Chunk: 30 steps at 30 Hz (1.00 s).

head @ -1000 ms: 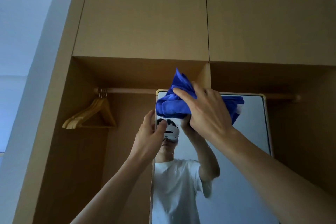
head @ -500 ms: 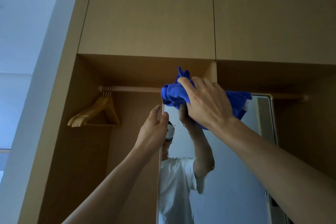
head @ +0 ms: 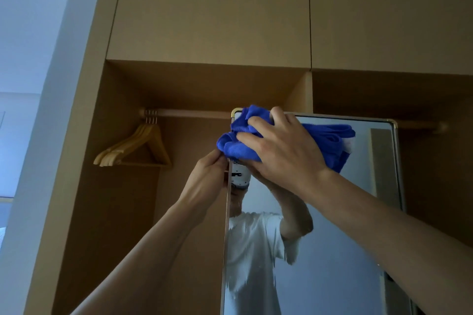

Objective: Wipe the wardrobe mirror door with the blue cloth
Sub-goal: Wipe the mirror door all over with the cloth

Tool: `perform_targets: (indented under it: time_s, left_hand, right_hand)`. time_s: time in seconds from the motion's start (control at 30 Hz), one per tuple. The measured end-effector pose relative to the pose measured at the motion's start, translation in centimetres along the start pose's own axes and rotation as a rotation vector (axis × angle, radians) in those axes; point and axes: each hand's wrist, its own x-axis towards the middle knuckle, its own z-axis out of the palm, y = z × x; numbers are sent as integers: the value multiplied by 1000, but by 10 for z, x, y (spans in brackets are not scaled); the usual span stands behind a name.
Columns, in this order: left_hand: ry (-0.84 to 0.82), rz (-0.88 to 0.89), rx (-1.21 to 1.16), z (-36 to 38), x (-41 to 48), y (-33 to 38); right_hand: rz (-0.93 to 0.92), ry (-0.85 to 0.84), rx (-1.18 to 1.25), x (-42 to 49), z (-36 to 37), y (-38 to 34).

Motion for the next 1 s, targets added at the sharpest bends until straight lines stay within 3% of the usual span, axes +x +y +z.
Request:
perform_targets:
  time_s: [0.13, 0.27, 0.47, 0.77, 0.93, 1.0]
  left_hand:
    - [-47, -46, -37, -2, -7, -10]
    - [-47, -27, -46, -1, -9, -14]
    - [-43, 2, -28, 2, -13, -14]
    - [30, 3, -84, 6, -10, -21]
    - [31, 7, -65, 11, -13, -21]
    - [21, 29, -42, 12, -15, -18]
  right_hand:
    - [-53, -58, 32, -32, 5, -21]
    - [-79, -11, 47, -27, 5, -20]
    - [49, 89, 38, 29, 8, 11]
    - [-205, -27, 16, -58, 12, -49]
    - [-266, -36, 53, -63, 13, -41]
    - [-197, -20, 29, -40, 10, -22]
